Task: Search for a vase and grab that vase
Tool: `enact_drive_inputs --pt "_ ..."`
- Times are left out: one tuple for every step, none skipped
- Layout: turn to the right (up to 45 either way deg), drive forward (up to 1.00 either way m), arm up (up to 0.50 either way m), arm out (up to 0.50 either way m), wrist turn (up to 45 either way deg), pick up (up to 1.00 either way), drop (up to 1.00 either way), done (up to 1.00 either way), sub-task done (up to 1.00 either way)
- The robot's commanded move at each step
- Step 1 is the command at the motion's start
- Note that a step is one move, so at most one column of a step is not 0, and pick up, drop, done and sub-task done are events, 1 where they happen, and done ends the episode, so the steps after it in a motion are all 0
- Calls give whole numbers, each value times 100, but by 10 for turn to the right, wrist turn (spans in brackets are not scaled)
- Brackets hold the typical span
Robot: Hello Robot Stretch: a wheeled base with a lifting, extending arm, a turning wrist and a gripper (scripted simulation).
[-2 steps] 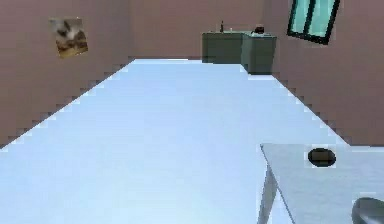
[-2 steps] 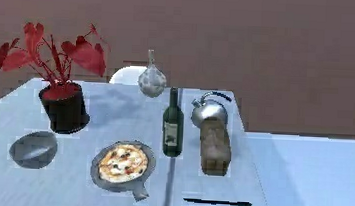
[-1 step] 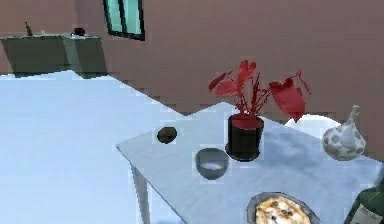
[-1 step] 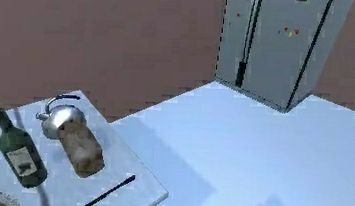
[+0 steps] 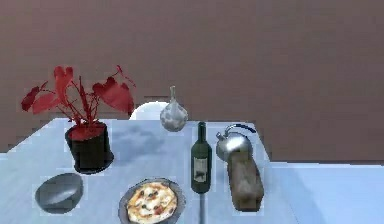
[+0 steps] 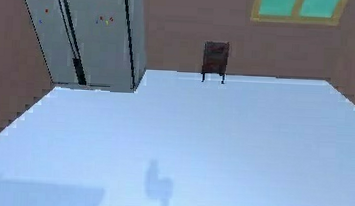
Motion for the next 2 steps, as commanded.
enact_drive_inputs --pt "450 0 0 0 0 0 0 0 0" --pt "330 0 0 0 0 0 0 0 0"
